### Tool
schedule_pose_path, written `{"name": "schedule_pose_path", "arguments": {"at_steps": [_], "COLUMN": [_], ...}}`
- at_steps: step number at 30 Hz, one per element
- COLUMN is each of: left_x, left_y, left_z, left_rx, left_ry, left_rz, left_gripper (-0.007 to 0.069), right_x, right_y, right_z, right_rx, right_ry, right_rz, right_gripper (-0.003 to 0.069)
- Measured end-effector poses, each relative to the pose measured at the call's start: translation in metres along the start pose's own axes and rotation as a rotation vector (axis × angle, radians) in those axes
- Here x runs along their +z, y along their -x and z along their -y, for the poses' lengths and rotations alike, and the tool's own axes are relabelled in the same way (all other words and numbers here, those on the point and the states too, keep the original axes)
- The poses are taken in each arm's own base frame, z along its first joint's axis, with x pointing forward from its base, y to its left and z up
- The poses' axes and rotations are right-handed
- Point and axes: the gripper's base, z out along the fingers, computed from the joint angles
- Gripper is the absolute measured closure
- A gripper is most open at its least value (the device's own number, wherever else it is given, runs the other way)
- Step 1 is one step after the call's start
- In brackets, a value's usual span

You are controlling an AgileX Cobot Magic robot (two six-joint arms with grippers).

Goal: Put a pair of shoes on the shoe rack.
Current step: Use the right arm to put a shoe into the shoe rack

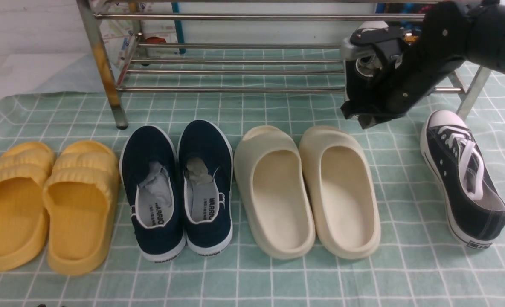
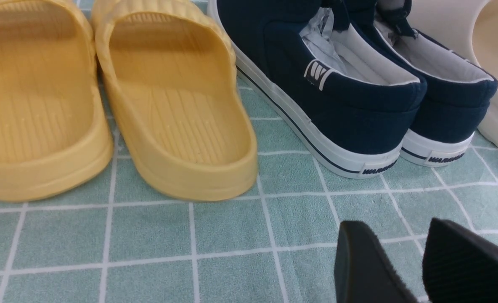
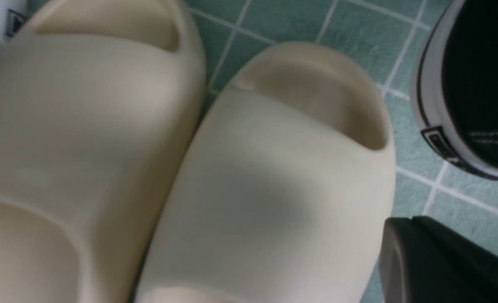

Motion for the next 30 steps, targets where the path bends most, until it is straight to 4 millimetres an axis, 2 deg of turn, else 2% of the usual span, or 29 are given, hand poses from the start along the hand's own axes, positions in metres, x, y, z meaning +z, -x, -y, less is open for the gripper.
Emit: {"name": "schedule_pose_path", "arguments": {"at_steps": [6,12,16,17,20,23,24,27,30], "left_x": [0.0,0.0,0.0,0.0,0.0,0.0,0.0,0.0,0.0], "left_y": [0.0,0.0,0.0,0.0,0.0,0.0,0.0,0.0,0.0], "left_z": [0.0,0.0,0.0,0.0,0.0,0.0,0.0,0.0,0.0], "left_rx": [0.0,0.0,0.0,0.0,0.0,0.0,0.0,0.0,0.0], "left_ry": [0.0,0.0,0.0,0.0,0.0,0.0,0.0,0.0,0.0], "left_rz": [0.0,0.0,0.0,0.0,0.0,0.0,0.0,0.0,0.0], "left_gripper": [0.0386,0.0386,0.0386,0.0386,0.0386,0.0386,0.0386,0.0386,0.0386], "right_x": [0.0,-0.013,-0.019,-0.018,-0.017,-0.01,-0.01,0.009,0.014], "right_y": [0.004,0.005,-0.003,-0.004,0.0,0.008,0.008,0.006,0.005], "right_z": [0.02,0.019,0.006,-0.004,-0.033,-0.044,-0.043,-0.025,-0.012], "right_rx": [0.08,0.113,0.128,0.087,-0.027,-0.076,-0.077,-0.081,-0.06], "right_ry": [-0.118,-0.115,-0.056,-0.019,0.043,0.032,0.029,-0.073,-0.135], "right_rz": [0.058,0.064,-0.037,-0.056,-0.002,0.092,0.097,0.072,0.062], "right_gripper": [0.0621,0.0621,0.0621,0.0621,0.0624,0.0654,0.0655,0.066,0.066]}}
